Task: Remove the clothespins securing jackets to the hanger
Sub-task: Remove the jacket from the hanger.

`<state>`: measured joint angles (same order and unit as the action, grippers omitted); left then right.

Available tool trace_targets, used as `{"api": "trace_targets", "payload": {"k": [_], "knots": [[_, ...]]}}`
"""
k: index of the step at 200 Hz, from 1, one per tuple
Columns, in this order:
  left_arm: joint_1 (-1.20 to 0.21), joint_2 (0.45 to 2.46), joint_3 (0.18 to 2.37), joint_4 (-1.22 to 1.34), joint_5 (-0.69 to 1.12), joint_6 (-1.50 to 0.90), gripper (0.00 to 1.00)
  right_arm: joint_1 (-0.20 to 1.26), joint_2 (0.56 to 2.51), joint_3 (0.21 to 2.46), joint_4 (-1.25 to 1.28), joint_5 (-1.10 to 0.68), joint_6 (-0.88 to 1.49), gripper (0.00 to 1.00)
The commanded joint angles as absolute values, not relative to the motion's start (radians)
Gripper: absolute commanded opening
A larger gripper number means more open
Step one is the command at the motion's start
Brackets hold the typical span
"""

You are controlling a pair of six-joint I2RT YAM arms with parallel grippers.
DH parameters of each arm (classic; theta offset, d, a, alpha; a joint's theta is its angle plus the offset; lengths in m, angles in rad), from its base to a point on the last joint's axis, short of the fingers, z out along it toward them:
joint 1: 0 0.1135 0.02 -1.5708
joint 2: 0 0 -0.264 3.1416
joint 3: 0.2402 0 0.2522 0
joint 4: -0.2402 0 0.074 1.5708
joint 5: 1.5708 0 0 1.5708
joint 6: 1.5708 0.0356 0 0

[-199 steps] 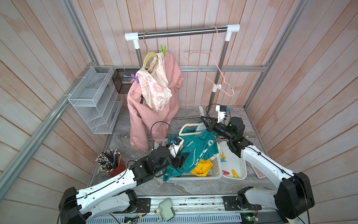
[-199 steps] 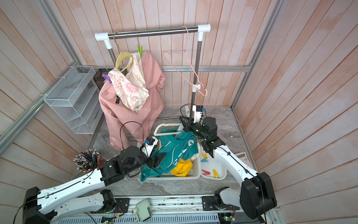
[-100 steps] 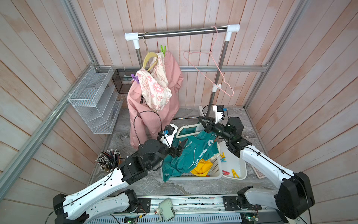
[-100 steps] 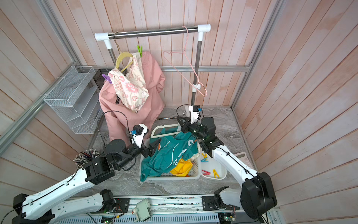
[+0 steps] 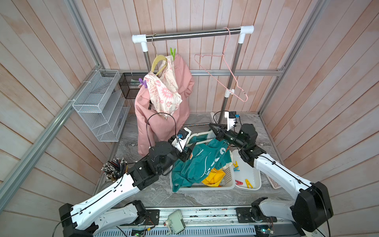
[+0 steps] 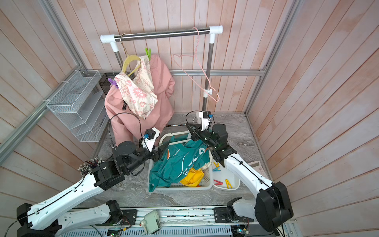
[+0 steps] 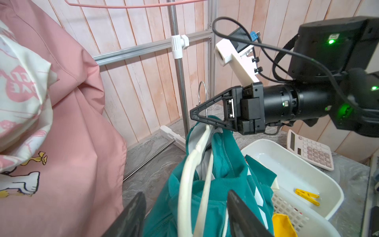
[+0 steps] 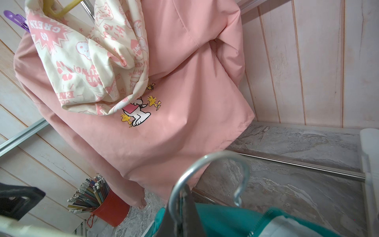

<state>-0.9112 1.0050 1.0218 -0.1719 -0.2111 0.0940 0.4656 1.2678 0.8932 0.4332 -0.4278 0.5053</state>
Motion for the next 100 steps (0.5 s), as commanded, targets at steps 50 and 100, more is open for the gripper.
{"api": "trace_targets", "payload": {"k": [50,100], "knots": [[-0.902,1.043,1.065,-0.176,-0.117,0.114,0.33,0.475,1.254,0.946,0.445,-0.440,0.483,0.00],[-0.890,1.048,1.070,-0.199,-0.089,0.090,0.22,0.475,1.255,0.952,0.446,-0.444,0.483,0.00]]}}
